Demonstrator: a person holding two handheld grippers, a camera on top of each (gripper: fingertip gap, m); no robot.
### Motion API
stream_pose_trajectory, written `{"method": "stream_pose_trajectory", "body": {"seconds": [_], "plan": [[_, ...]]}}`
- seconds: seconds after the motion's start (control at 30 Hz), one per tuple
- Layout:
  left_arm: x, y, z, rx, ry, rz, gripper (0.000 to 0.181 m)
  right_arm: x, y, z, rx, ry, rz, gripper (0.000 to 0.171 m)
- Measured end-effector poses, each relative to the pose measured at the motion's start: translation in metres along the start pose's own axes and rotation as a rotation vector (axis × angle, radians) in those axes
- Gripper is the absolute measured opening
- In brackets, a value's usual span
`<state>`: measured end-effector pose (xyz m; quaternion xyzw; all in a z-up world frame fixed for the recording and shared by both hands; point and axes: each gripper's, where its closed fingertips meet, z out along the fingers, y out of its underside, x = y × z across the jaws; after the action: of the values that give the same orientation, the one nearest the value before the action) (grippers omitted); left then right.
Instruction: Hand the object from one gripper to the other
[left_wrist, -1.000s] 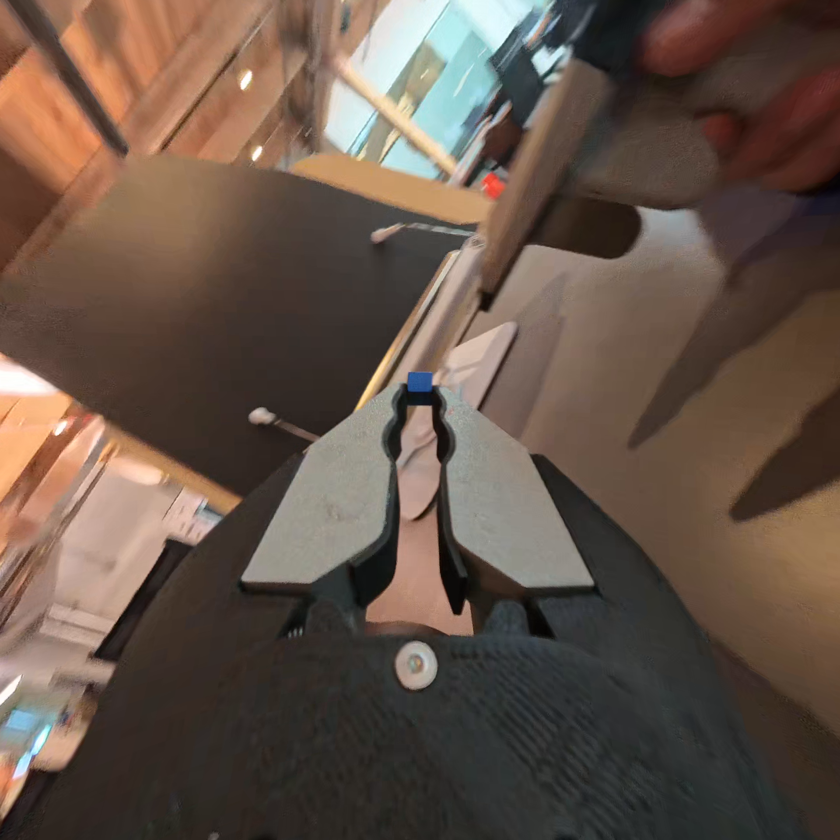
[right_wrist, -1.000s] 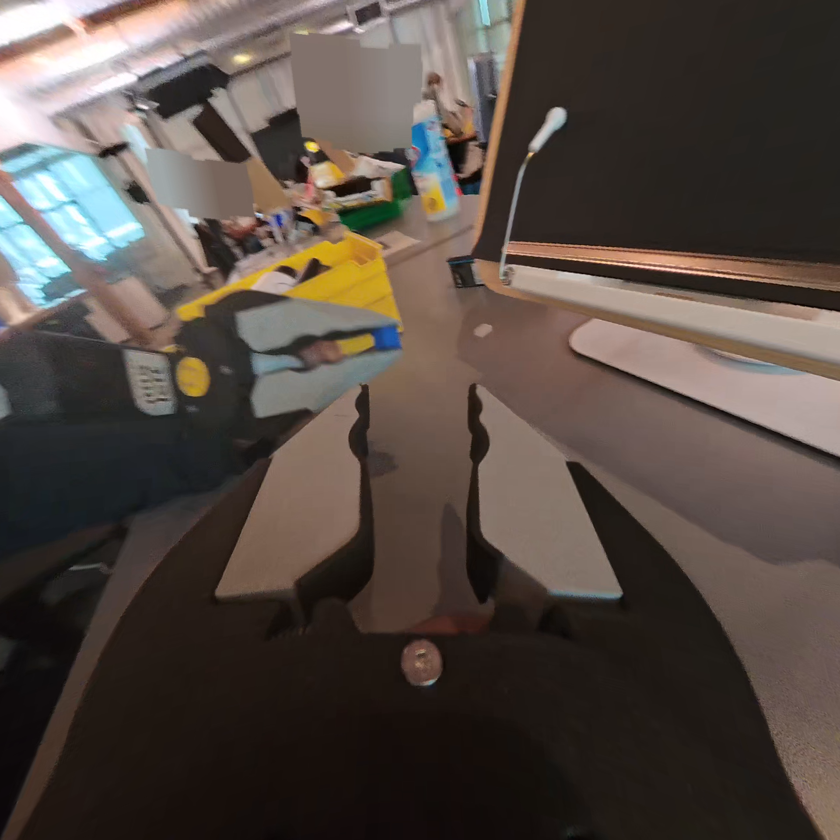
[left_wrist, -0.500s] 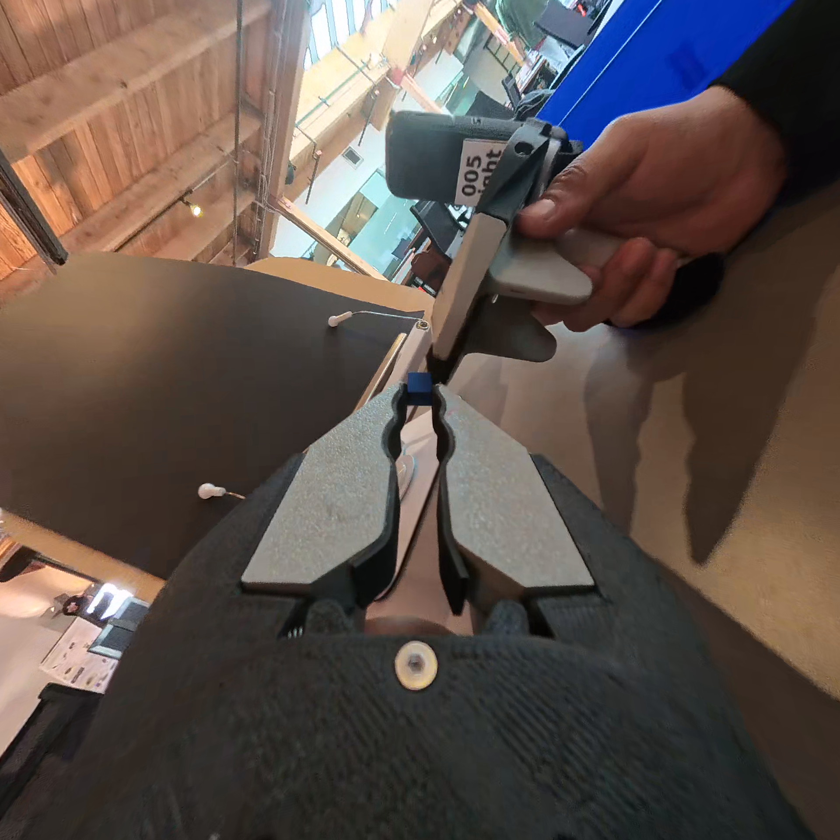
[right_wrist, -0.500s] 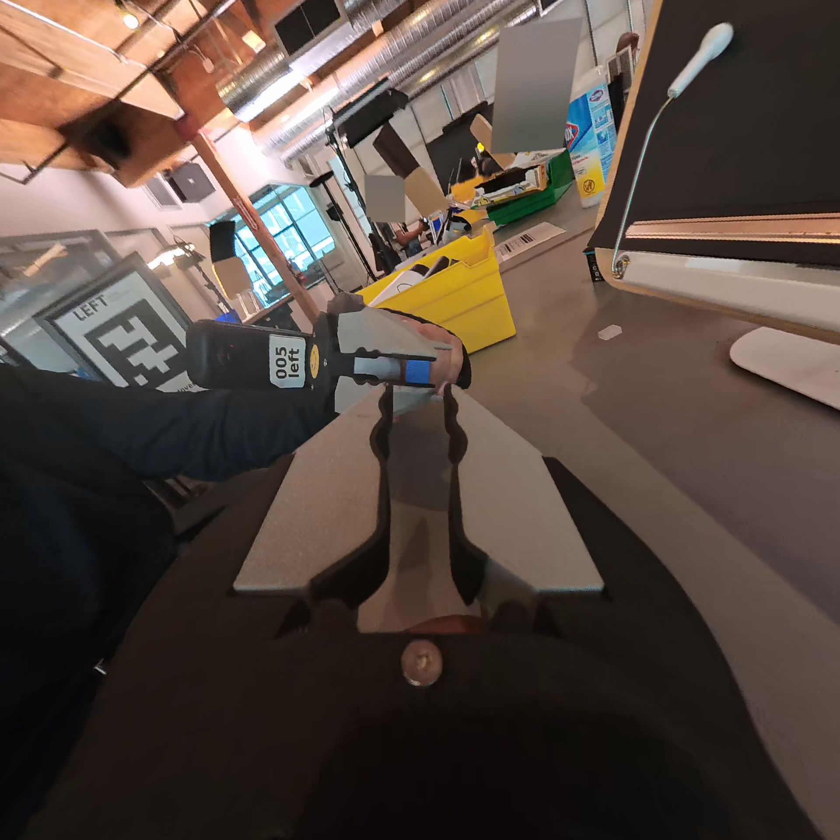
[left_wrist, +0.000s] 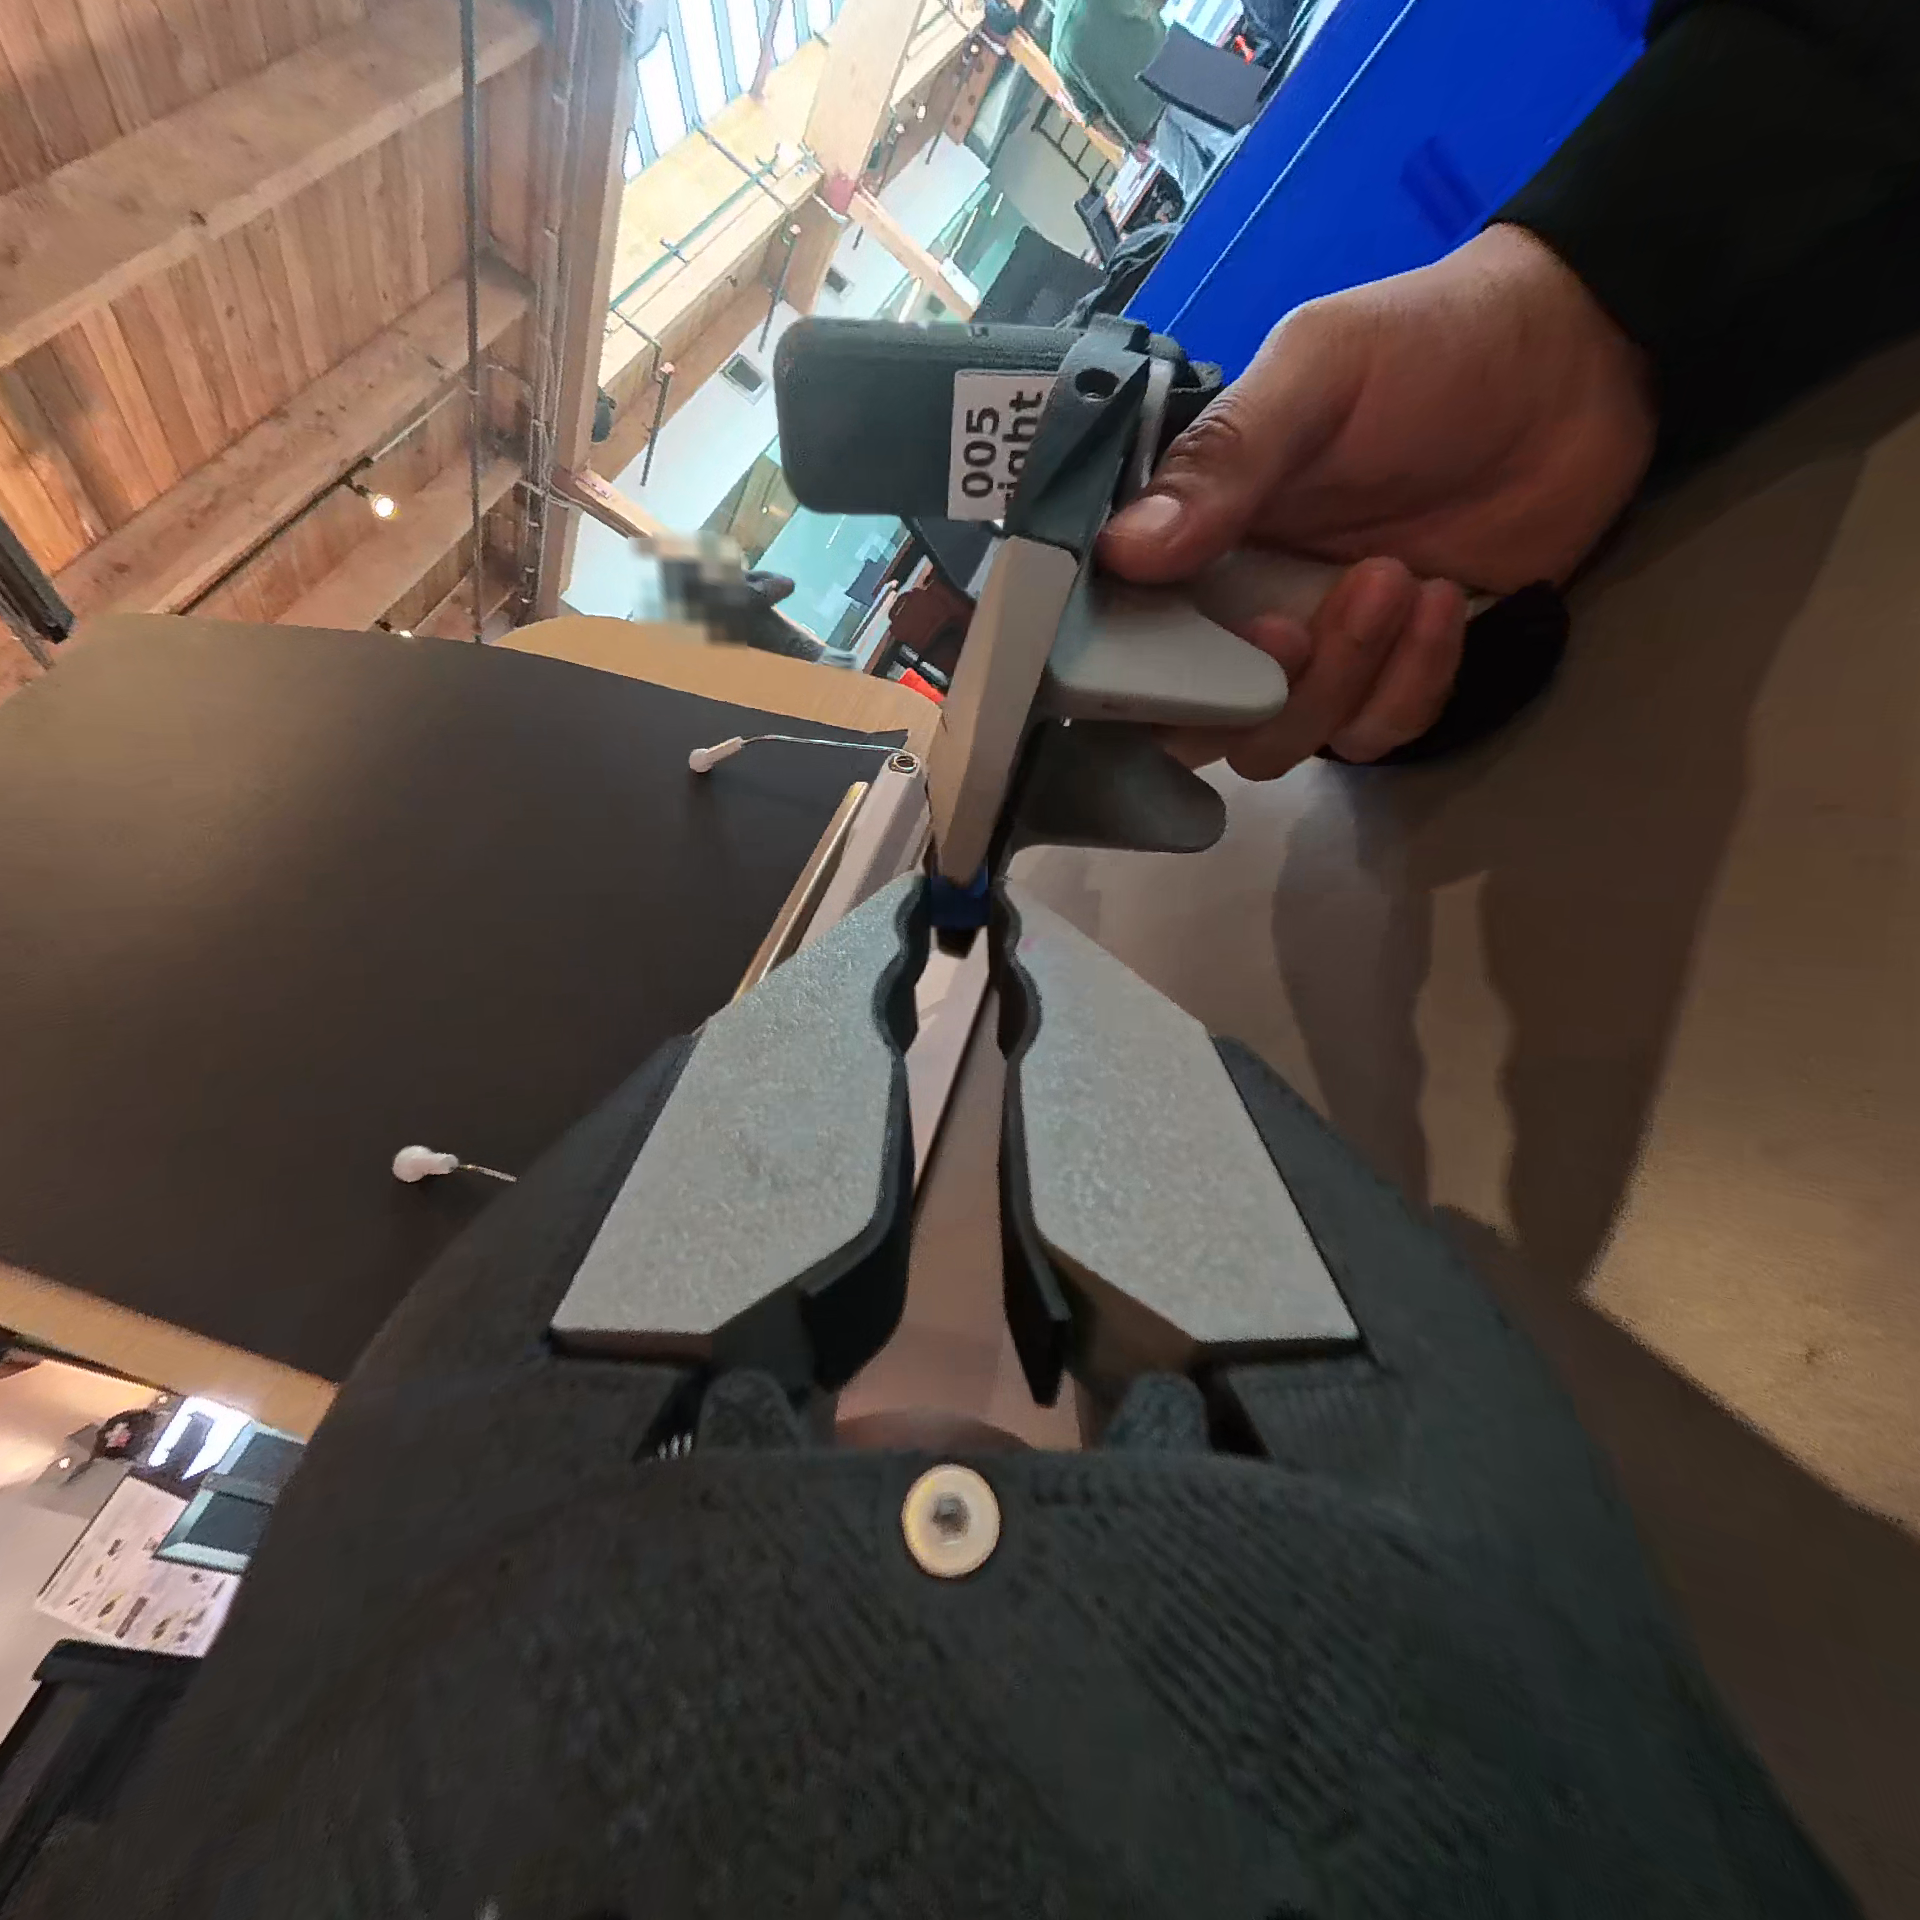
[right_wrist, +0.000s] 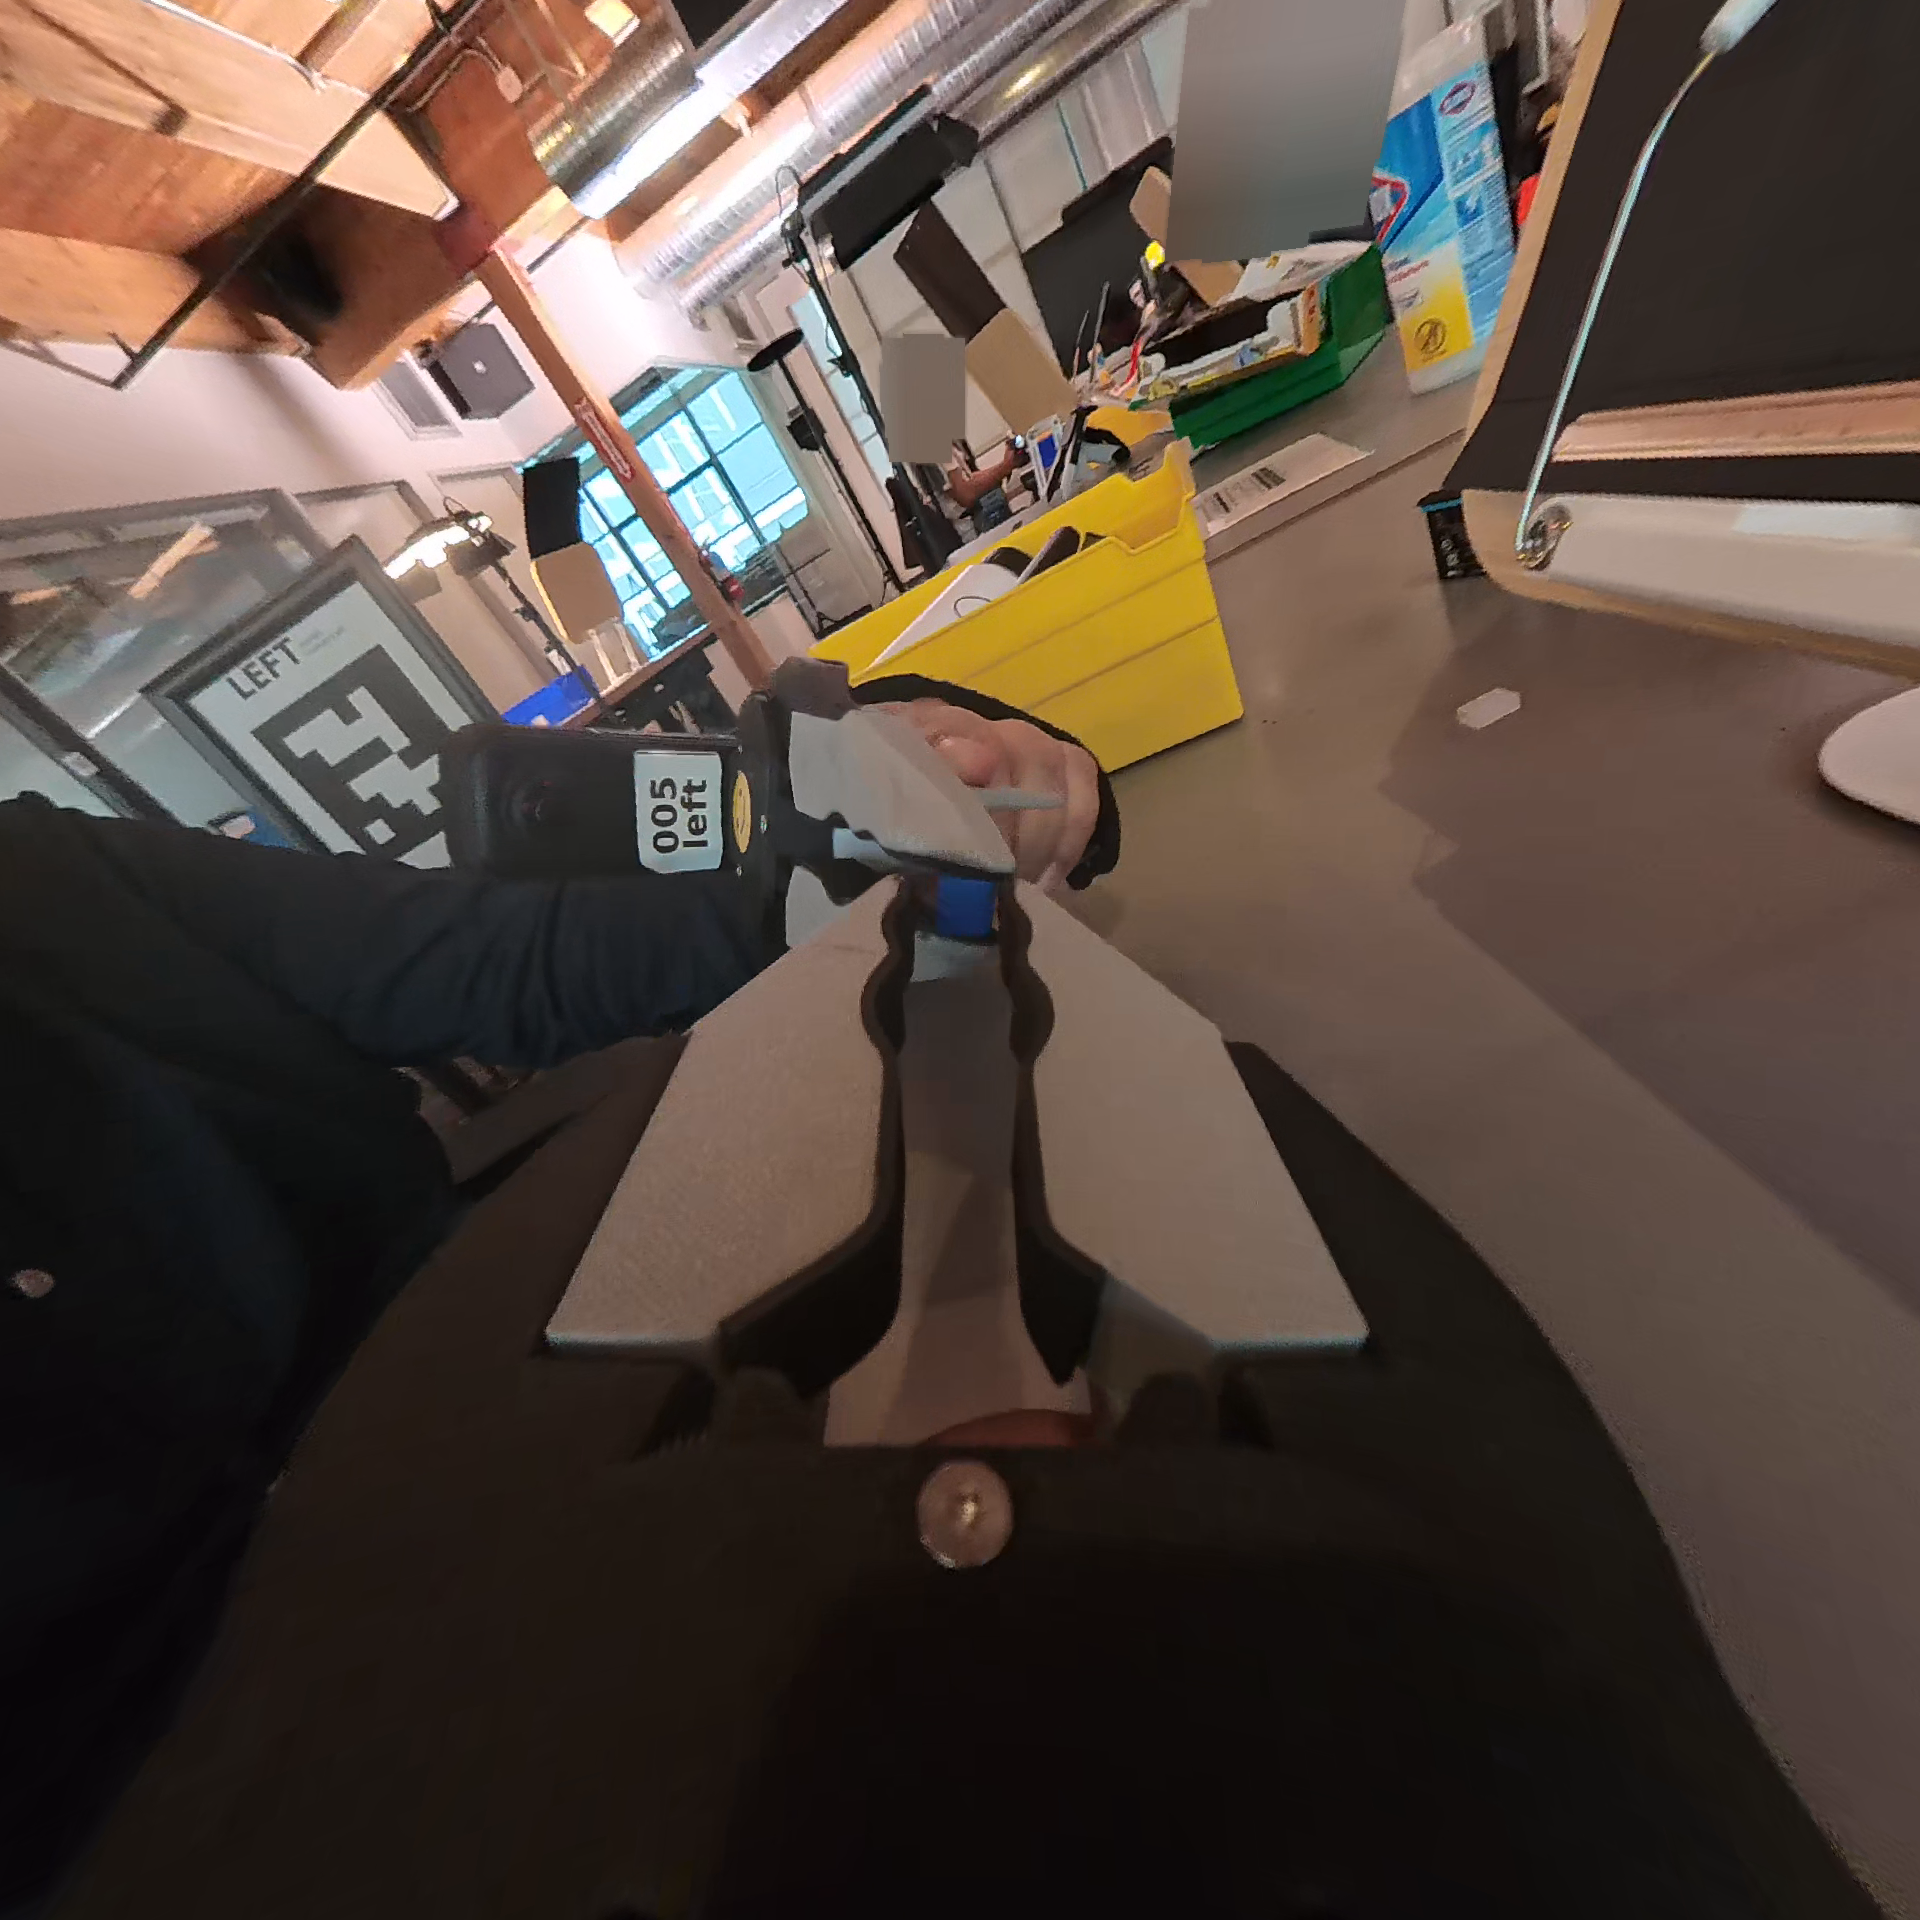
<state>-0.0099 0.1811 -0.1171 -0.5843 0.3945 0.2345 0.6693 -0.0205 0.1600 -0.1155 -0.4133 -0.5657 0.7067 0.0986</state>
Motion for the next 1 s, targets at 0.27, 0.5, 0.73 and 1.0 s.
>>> {"method": "stream_pose_trajectory", "body": {"seconds": [0.27, 0.5, 0.73, 1.0], "plan": [[0.003, 0.004, 0.002, -0.055, -0.010, -0.034, 0.010, 0.007, 0.004, 0.000, -0.052, 0.106, -0.082, 0.007], [0.005, 0.017, 0.002, -0.104, 0.019, -0.213, 0.022, 0.015, -0.004, -0.007, -0.055, 0.246, -0.220, 0.007], [-0.006, 0.044, 0.003, -0.257, -0.021, -0.377, 0.030, 0.047, -0.021, -0.037, -0.106, 0.653, -0.505, 0.007], [-0.017, 0.059, -0.002, -0.311, -0.021, -0.671, 0.032, 0.048, -0.014, -0.032, -0.193, 0.718, -0.629, 0.006]]}}
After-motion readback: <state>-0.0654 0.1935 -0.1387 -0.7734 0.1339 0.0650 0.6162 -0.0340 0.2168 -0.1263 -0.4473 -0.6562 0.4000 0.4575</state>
